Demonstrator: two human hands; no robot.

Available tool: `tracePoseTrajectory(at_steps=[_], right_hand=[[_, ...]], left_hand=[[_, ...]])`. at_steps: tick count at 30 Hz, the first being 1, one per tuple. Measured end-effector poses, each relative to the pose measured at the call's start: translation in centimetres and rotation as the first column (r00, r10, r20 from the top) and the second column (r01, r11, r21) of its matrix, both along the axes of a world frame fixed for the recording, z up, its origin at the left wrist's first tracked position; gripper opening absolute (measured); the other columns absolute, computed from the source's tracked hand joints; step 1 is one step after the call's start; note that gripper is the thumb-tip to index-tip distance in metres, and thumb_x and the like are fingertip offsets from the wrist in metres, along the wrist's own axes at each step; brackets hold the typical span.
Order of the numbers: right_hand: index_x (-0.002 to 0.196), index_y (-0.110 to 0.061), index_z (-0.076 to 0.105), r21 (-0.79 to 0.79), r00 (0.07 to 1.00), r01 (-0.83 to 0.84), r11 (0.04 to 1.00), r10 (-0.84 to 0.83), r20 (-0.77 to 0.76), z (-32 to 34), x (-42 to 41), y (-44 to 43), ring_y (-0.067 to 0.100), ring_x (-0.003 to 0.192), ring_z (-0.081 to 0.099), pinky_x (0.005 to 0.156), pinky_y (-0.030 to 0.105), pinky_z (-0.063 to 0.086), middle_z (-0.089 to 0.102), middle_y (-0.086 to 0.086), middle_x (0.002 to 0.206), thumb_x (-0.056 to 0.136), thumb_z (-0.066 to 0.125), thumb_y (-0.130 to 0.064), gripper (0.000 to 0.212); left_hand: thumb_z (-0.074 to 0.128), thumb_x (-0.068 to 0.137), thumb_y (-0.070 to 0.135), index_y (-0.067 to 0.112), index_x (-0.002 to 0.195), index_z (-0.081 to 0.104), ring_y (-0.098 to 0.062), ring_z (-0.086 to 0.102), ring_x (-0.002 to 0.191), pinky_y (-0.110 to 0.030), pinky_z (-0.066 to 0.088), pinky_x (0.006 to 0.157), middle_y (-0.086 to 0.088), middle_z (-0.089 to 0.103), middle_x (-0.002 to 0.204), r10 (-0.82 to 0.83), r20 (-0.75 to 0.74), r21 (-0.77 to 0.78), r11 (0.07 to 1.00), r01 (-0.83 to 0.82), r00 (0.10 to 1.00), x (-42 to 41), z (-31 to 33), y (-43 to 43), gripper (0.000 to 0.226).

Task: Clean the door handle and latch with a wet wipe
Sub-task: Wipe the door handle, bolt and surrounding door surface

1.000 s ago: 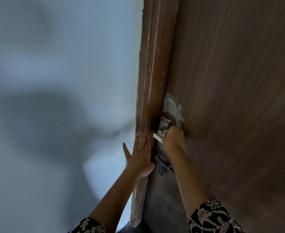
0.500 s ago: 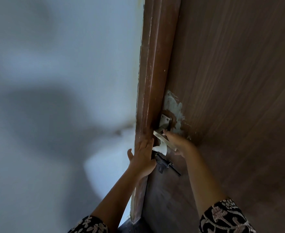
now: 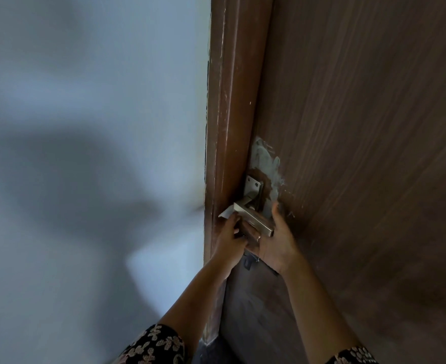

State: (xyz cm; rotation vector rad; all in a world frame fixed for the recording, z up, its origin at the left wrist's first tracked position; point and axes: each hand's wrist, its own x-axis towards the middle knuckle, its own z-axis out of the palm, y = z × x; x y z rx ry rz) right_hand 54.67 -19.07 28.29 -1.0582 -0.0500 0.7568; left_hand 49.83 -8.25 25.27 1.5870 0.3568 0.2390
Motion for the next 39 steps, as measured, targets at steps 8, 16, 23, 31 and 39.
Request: tracePoseTrajectory(at_steps=[8, 16, 23, 31, 39], right_hand=[[0.125, -0.017, 0.060, 0.162, 0.996, 0.064, 0.985, -0.053, -0.073, -1.0, -0.8, 0.2, 0.025, 0.119, 0.057, 0.099, 0.045, 0.044, 0.062, 0.013, 0.128, 0.081, 0.030, -0.072, 0.077], [0.132, -0.013, 0.053, 0.196, 0.991, 0.047, 0.979, -0.021, -0.130, -1.7, -1.2, 0.8, 0.027, 0.123, 0.053, 0.095, 0.044, 0.045, 0.057, 0.014, 0.134, 0.087, 0.025, -0.067, 0.075], [0.135, -0.015, 0.051, 0.212, 0.987, 0.023, 0.977, 0.012, -0.161, -2.2, -1.3, 1.1, 0.027, 0.129, 0.047, 0.108, 0.047, 0.035, 0.055, 0.012, 0.136, 0.082, 0.028, -0.071, 0.080], [0.133, -0.012, 0.051, 0.169, 0.979, 0.067, 0.983, -0.032, -0.201, -1.8, -1.5, 1.1, 0.029, 0.127, 0.047, 0.110, 0.047, 0.031, 0.054, 0.016, 0.134, 0.086, 0.026, -0.070, 0.079], [0.127, -0.016, 0.055, 0.004, 0.997, 0.059, 0.998, -0.058, -0.056, -1.8, -1.9, -0.3, 0.025, 0.118, 0.055, 0.086, 0.036, 0.047, 0.061, 0.012, 0.126, 0.088, 0.020, -0.069, 0.075]], left_hand=[[0.042, 0.097, 0.010, 0.019, 0.110, 0.067, -0.025, 0.067, 0.099, -0.039, 0.054, 0.091, -0.007, 0.071, 0.103, 0.313, -0.082, -0.185, 0.928, -0.323, 0.946, 3.1, 1.0, -0.2, 0.030], [0.050, 0.094, 0.013, 0.017, 0.109, 0.072, -0.018, 0.066, 0.098, -0.034, 0.051, 0.095, 0.000, 0.072, 0.107, 0.473, -0.088, 0.059, 0.881, -0.470, 0.876, 4.1, 0.7, -0.1, 0.027], [0.050, 0.095, 0.015, 0.014, 0.101, 0.073, -0.024, 0.067, 0.093, -0.040, 0.056, 0.088, -0.004, 0.072, 0.099, 0.456, -0.172, 0.024, 0.888, -0.459, 0.873, 4.8, 0.1, -0.1, 0.024], [0.048, 0.097, 0.017, 0.012, 0.104, 0.072, -0.030, 0.067, 0.096, -0.046, 0.054, 0.089, -0.008, 0.071, 0.102, 0.330, -0.305, -0.286, 0.863, -0.416, 0.893, 4.3, 0.8, 0.1, 0.026], [0.052, 0.093, 0.019, 0.009, 0.095, 0.069, -0.017, 0.060, 0.078, -0.035, 0.046, 0.073, -0.006, 0.068, 0.090, 0.219, -0.385, -0.457, 0.799, -0.391, 0.897, 3.5, 1.4, -1.0, 0.020]])
